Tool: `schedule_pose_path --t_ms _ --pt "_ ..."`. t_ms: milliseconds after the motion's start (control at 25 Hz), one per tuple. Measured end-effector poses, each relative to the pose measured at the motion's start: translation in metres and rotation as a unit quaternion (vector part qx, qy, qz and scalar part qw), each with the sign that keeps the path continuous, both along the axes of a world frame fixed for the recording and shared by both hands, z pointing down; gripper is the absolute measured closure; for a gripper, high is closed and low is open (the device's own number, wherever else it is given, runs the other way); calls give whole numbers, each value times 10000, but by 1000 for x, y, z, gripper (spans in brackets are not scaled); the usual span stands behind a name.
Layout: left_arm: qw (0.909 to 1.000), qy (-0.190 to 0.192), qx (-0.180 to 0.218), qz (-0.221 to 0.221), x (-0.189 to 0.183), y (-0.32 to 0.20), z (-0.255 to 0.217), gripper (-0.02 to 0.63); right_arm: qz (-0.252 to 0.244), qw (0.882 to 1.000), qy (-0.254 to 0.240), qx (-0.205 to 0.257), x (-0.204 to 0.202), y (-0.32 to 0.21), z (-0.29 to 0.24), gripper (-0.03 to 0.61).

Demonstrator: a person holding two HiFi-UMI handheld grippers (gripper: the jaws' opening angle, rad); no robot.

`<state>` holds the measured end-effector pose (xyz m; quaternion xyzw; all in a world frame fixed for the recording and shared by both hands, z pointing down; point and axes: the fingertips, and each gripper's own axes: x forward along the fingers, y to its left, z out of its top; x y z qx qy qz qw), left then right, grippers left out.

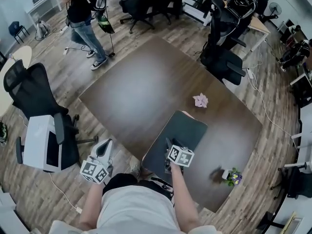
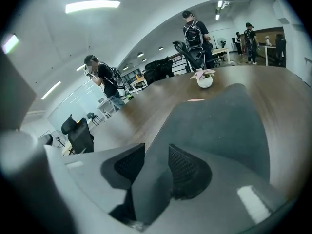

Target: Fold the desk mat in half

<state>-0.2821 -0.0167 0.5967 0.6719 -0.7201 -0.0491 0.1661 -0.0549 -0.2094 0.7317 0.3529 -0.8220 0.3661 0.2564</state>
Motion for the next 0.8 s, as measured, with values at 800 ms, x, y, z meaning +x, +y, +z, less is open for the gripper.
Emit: schedule_pose_path --t_ms 800 --pt "9905 163 378 1309 93 -70 -19 611 972 9654 -1040 2186 143 29 -137 555"
